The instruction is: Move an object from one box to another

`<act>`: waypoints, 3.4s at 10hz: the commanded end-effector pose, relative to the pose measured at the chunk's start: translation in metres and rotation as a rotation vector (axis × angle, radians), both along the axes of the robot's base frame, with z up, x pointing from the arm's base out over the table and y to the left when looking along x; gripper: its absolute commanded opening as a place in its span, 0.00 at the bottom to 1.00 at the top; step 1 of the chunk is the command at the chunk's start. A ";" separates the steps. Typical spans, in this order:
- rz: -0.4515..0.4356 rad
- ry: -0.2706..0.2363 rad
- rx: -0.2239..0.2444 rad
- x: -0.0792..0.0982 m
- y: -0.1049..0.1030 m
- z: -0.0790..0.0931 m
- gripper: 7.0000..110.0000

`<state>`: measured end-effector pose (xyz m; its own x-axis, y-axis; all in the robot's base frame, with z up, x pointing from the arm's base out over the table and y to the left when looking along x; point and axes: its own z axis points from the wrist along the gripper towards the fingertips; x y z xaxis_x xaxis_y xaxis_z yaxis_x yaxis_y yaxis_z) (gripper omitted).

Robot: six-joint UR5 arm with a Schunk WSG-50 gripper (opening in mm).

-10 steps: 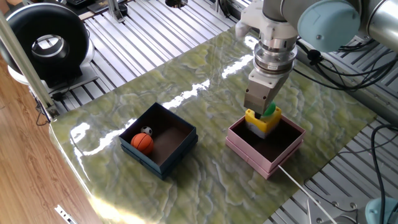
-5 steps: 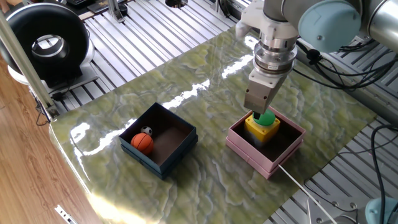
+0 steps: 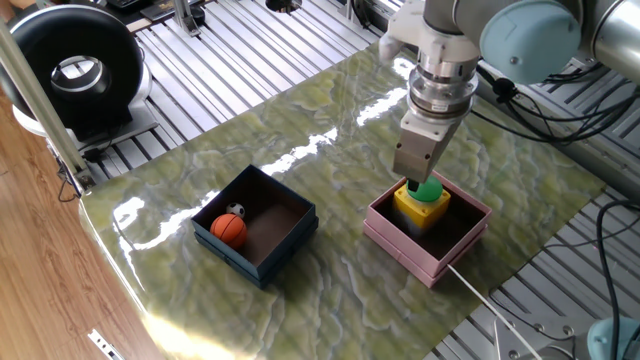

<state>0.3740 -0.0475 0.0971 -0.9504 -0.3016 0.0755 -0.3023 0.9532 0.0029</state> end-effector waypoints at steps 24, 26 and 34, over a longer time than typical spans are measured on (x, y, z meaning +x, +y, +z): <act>0.198 -0.065 0.063 0.115 0.208 0.027 0.36; 0.205 -0.018 0.025 0.105 0.197 0.027 0.36; 0.523 -0.114 0.086 0.136 0.229 -0.006 0.57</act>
